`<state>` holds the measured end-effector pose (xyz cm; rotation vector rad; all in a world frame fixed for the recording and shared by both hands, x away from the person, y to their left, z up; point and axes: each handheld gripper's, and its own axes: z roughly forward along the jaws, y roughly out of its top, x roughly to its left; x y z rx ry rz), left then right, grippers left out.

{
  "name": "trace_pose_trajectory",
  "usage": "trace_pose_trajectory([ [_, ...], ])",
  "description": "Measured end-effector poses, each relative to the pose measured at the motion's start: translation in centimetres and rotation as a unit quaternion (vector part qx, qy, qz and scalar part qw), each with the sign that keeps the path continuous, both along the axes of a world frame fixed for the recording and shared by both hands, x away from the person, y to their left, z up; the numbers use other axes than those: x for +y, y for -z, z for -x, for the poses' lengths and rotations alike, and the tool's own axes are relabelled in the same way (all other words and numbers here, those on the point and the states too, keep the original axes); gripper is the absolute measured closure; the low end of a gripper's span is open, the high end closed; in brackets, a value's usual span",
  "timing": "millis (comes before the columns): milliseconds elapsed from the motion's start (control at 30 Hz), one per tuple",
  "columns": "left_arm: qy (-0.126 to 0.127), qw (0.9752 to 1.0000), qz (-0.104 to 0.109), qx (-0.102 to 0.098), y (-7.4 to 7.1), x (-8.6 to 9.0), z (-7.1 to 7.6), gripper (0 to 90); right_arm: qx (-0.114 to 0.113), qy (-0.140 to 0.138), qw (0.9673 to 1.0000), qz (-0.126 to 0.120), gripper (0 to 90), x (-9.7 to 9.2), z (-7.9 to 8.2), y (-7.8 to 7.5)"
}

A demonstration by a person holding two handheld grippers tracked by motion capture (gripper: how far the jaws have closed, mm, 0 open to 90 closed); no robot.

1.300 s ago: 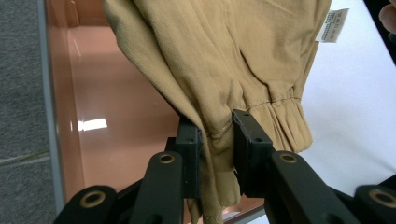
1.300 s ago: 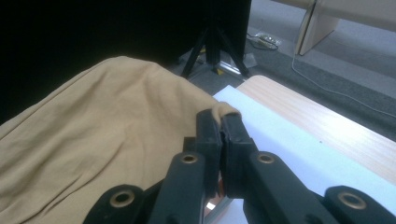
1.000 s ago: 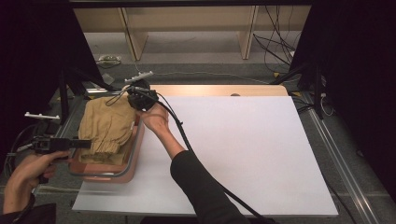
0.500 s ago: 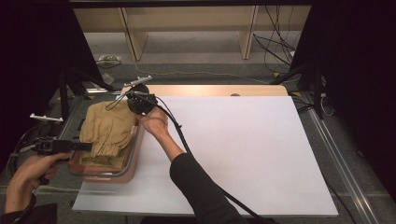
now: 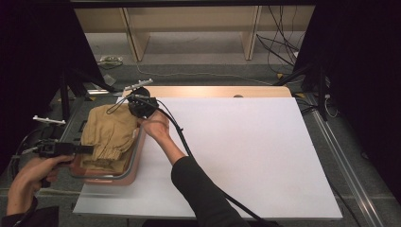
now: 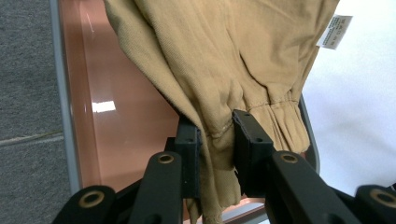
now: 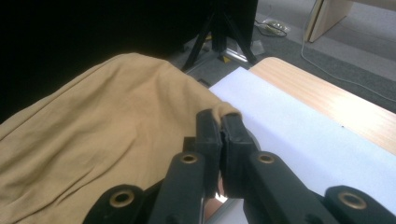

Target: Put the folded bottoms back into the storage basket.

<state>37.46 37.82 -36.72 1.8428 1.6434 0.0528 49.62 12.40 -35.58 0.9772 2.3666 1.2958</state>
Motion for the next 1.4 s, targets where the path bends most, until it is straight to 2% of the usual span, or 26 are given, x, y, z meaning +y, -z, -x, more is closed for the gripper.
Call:
trace_pose_trajectory([
  [267, -0.001, 0.9999, -0.011, 0.007, 0.3, 0.0, -0.1, 73.2, 0.003, -0.002, 1.0, 0.003, 88.0, 0.3, 0.0, 0.4],
  [1067, -0.008, 0.9994, -0.022, 0.024, 1.2, 0.1, -0.5, 72.1, 0.016, -0.011, 0.9997, 0.015, 85.4, 0.7, 0.1, 1.3],
  [1133, -0.016, 0.9993, -0.027, 0.022, 1.3, 0.1, -0.6, 67.7, 0.021, -0.015, 0.9996, 0.015, 79.3, 0.7, 0.0, 1.4],
  [1200, -0.028, 0.9984, -0.045, 0.018, 1.3, 0.1, -0.7, 55.4, 0.038, -0.029, 0.9988, 0.006, 56.2, 0.7, -0.2, 1.5],
  [1267, -0.039, 0.9981, -0.047, 0.004, 1.1, 0.2, -0.7, 51.5, 0.041, -0.024, 0.9989, -0.001, 40.2, 0.5, -0.2, 1.5],
  [1333, -0.042, 0.9977, -0.053, -0.001, 0.8, 0.2, -0.6, 45.7, 0.041, -0.02, 0.9989, -0.01, 33.7, 0.3, -0.3, 1.3],
  [1400, -0.039, 0.9976, -0.056, -0.007, 0.6, 0.0, -0.6, 45.6, 0.038, -0.014, 0.9991, -0.017, 31.3, 0.0, -0.4, 0.9],
])
